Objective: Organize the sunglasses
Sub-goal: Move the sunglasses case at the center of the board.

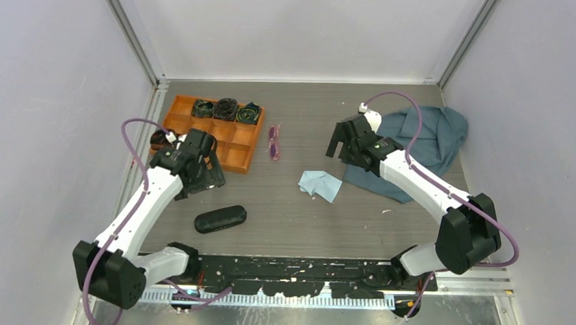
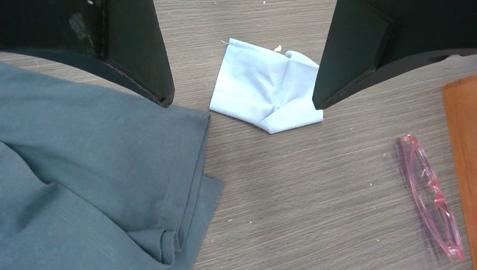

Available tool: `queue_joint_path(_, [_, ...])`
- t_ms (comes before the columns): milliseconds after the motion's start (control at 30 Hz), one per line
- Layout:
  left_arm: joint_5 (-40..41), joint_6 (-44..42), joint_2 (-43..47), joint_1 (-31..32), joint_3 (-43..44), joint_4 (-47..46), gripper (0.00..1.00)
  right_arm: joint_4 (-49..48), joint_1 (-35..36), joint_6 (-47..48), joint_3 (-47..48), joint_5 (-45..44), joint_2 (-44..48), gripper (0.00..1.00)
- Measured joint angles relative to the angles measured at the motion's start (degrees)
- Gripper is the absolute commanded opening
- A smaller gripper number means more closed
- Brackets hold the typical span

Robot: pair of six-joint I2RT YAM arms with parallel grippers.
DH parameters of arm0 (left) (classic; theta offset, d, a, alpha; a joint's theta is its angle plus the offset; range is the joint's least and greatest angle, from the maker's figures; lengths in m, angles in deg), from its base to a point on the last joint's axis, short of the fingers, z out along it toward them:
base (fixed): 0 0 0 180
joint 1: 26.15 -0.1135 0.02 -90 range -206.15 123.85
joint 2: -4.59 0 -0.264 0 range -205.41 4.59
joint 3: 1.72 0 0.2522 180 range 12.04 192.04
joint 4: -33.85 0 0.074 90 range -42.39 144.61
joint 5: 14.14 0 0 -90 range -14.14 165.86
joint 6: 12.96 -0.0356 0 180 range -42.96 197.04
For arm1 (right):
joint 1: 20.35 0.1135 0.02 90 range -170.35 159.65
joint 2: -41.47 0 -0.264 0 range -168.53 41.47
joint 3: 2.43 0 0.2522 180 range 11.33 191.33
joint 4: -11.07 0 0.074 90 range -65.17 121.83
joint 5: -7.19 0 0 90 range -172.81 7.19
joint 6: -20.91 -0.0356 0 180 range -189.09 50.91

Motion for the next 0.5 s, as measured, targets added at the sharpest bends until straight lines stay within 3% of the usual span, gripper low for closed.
queue_joint_path(100, [-0.8,0.4,-2.5,-1.8,-1.7,-0.4,0.99,-0.2,0.0,-0.1,0.0,0.9,0.0,1.00])
queue_joint_path(300, [-9.0,0.5,-5.3,-13.0,-11.4,-4.9,0.99,-0.9,0.0,-0.9,-0.7,2.6,0.2,1.00])
queue_joint_path(500, [-19.3,3.0,-10.8,-13.9,-13.6,-12.2,0.96,-1.1,0.0,-1.3,-1.6,3.0,0.3,1.00])
